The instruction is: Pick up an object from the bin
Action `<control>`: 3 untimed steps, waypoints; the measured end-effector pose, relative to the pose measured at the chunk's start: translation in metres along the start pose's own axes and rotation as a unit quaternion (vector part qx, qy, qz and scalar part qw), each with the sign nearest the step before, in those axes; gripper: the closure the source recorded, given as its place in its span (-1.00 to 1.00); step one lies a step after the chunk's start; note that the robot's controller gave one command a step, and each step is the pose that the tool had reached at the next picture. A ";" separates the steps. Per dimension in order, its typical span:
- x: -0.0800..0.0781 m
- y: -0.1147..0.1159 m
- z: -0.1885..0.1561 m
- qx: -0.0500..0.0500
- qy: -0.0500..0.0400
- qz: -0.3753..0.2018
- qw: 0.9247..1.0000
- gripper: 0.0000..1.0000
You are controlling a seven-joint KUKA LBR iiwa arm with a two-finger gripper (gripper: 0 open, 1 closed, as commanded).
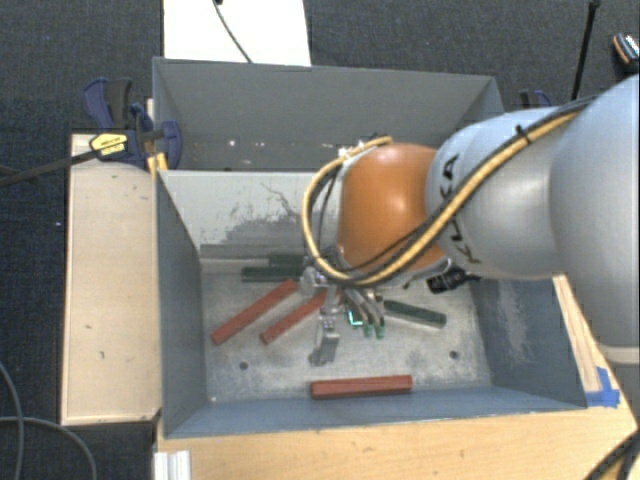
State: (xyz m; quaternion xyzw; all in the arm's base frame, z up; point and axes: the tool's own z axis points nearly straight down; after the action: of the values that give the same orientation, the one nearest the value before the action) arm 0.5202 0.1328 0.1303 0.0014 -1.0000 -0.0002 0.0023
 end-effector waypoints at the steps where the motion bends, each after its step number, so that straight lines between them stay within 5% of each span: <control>1: -0.023 -0.062 0.015 0.002 -0.003 -0.034 0.999 -1.00; 2: -0.033 0.000 0.062 -0.001 -0.002 -0.056 0.998 -1.00; 3: -0.024 0.068 0.059 0.000 -0.005 -0.407 0.914 -1.00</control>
Offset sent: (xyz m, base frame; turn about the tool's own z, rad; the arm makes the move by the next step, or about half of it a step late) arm 0.0221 -0.0575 -0.0148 -0.0739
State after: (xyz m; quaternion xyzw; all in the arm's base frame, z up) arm 0.5434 0.2009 0.0709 0.4078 -0.9131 -0.0013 -0.0031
